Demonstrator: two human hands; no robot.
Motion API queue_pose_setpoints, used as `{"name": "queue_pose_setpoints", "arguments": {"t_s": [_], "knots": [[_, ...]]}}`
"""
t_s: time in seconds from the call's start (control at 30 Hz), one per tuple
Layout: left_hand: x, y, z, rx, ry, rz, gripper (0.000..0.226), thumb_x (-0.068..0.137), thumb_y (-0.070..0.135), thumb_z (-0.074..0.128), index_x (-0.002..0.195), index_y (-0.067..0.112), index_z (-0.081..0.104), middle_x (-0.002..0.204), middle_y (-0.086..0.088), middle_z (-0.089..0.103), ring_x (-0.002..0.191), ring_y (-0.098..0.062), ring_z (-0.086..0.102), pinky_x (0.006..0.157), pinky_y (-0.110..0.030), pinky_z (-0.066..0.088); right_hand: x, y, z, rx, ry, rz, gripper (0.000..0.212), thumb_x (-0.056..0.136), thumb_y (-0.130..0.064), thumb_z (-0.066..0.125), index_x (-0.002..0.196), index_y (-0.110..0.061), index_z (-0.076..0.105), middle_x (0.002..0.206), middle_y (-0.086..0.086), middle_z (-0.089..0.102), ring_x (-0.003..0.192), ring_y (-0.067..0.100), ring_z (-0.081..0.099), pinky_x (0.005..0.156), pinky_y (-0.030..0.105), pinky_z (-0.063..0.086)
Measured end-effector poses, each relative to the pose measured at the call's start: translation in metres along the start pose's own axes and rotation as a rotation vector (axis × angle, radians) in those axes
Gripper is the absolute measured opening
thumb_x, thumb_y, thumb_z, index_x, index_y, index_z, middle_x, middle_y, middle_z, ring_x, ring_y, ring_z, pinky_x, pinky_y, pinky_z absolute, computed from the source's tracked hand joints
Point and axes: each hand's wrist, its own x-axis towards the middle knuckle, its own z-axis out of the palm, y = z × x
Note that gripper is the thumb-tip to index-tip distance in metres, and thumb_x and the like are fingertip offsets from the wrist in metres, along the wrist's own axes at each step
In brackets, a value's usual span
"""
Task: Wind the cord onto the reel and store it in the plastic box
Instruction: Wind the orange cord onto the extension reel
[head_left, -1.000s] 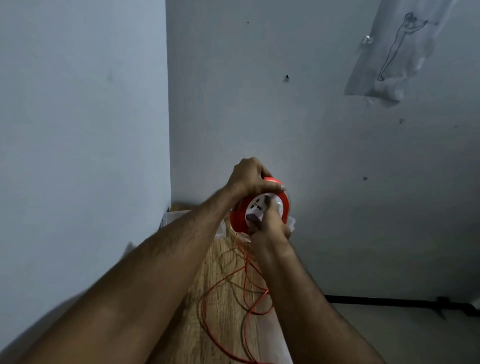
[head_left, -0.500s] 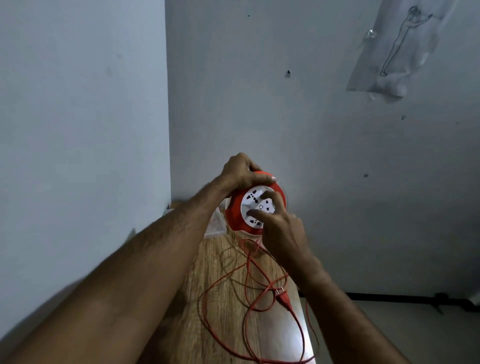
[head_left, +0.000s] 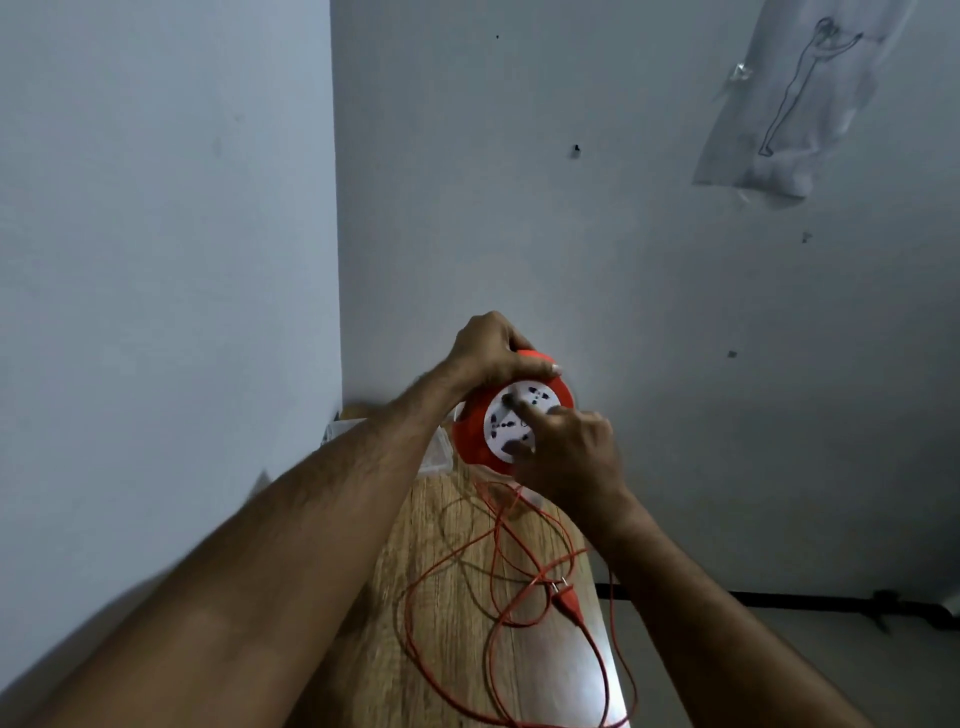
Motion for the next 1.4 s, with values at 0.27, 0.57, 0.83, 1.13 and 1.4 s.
{"name": "queue_pose_setpoints", "arguments": {"t_s": [0.27,0.57,0.83,1.13,1.4], "knots": [[-0.001,0.005,0.007,0.026,0.038,0.036,0.042,0.070,0.053,0.090,0.094,0.019,0.086,0.089,0.001,0.083,0.076,-0.010,0.077,0.077,-0.040,0.066,0.008,-0.049,0.004,0.923,0.299,1.135,0.052,0.070,-0.040,0.090,0.112,-0.018,0.067,0.110,0.004,0.072,0.096,0.018,0.071,0.068,0.012,0.056],[-0.005,-0.003,0.011,0.026,-0.004,0.012,0.041,0.072,0.051,0.090,0.095,0.018,0.085,0.093,0.001,0.082,0.079,-0.009,0.076,0.079,-0.038,0.066,0.023,-0.061,-0.020,1.757,0.365,1.825,0.037,0.084,-0.024,0.082,0.086,-0.021,0.045,0.097,0.020,0.071,0.073,0.026,0.074,0.080,0.051,0.062],[0.001,-0.007,0.000,-0.021,0.000,-0.021,0.039,0.071,0.050,0.090,0.095,0.019,0.085,0.089,0.005,0.081,0.077,-0.009,0.076,0.076,-0.032,0.065,-0.013,-0.027,-0.010,0.434,0.131,0.274,0.023,0.081,-0.003,0.079,0.102,-0.013,0.074,0.122,0.009,0.067,0.084,0.021,0.072,0.069,0.012,0.051],[0.000,-0.003,0.003,-0.033,-0.064,-0.023,0.038,0.069,0.050,0.092,0.091,0.020,0.086,0.086,0.003,0.082,0.074,-0.010,0.078,0.076,-0.036,0.067,-0.017,-0.009,-0.015,-0.105,-0.162,-0.135,0.055,0.079,-0.011,0.072,0.132,-0.022,0.065,0.139,0.033,0.054,0.074,0.032,0.073,0.052,0.035,0.056],[0.003,0.000,0.005,0.058,-0.044,0.012,0.040,0.070,0.053,0.090,0.092,0.020,0.085,0.088,0.003,0.082,0.073,-0.007,0.076,0.074,-0.031,0.065,-0.004,-0.002,-0.004,-0.119,-0.072,-0.166,0.056,0.074,-0.024,0.083,0.128,-0.019,0.069,0.101,0.033,0.071,0.058,0.032,0.070,0.047,0.031,0.053]]}}
